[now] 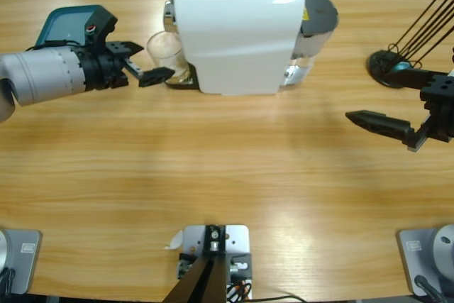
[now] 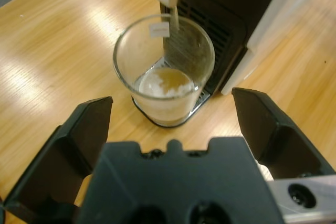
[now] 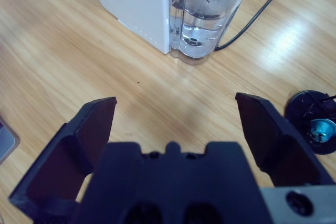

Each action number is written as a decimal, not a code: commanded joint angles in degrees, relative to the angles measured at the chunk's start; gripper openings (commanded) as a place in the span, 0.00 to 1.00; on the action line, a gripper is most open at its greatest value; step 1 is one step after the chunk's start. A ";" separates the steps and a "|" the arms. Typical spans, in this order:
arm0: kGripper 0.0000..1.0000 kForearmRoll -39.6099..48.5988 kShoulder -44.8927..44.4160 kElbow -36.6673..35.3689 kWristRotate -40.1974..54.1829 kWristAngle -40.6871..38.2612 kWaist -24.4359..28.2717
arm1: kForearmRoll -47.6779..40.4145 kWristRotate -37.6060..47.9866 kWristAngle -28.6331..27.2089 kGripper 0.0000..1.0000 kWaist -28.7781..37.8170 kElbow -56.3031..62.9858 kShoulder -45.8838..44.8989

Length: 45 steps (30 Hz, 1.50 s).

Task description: Pour coffee

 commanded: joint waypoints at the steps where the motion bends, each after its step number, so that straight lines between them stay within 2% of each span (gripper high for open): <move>1: 0.99 -0.99 5.25 -2.63 1.15 -4.49 2.80 | 0.12 -0.43 0.84 1.00 0.44 1.36 1.07; 19: 0.98 -1.08 10.98 -6.14 1.59 -11.17 5.90 | 0.17 -0.46 0.84 1.00 0.42 1.10 1.88; 25: 0.93 -1.08 11.86 -7.52 2.22 -12.74 7.29 | 0.21 -0.44 0.88 1.00 0.42 0.98 2.23; 33: 0.93 -1.08 13.95 -8.76 2.13 -15.74 7.29 | 0.21 -0.44 0.93 1.00 0.42 0.92 2.32; 35: 0.89 -1.08 13.95 -8.85 2.13 -15.78 7.29 | 0.21 -0.41 0.93 1.00 0.46 0.92 2.40; 37: 0.77 -1.08 13.94 -8.83 2.17 -15.83 7.29 | 0.21 -0.43 0.91 1.00 0.42 0.91 2.40; 40: 0.72 -1.08 13.45 -8.45 2.15 -15.83 7.29 | 0.21 -0.41 0.93 1.00 0.47 0.91 2.40; 42: 0.64 -1.08 13.09 -8.03 2.13 -15.81 7.29 | 0.21 -0.46 0.93 1.00 0.42 0.84 2.42; 45: 0.64 -1.08 12.18 -7.16 2.05 -15.74 7.37 | 0.30 -0.43 0.93 1.00 0.42 0.84 2.32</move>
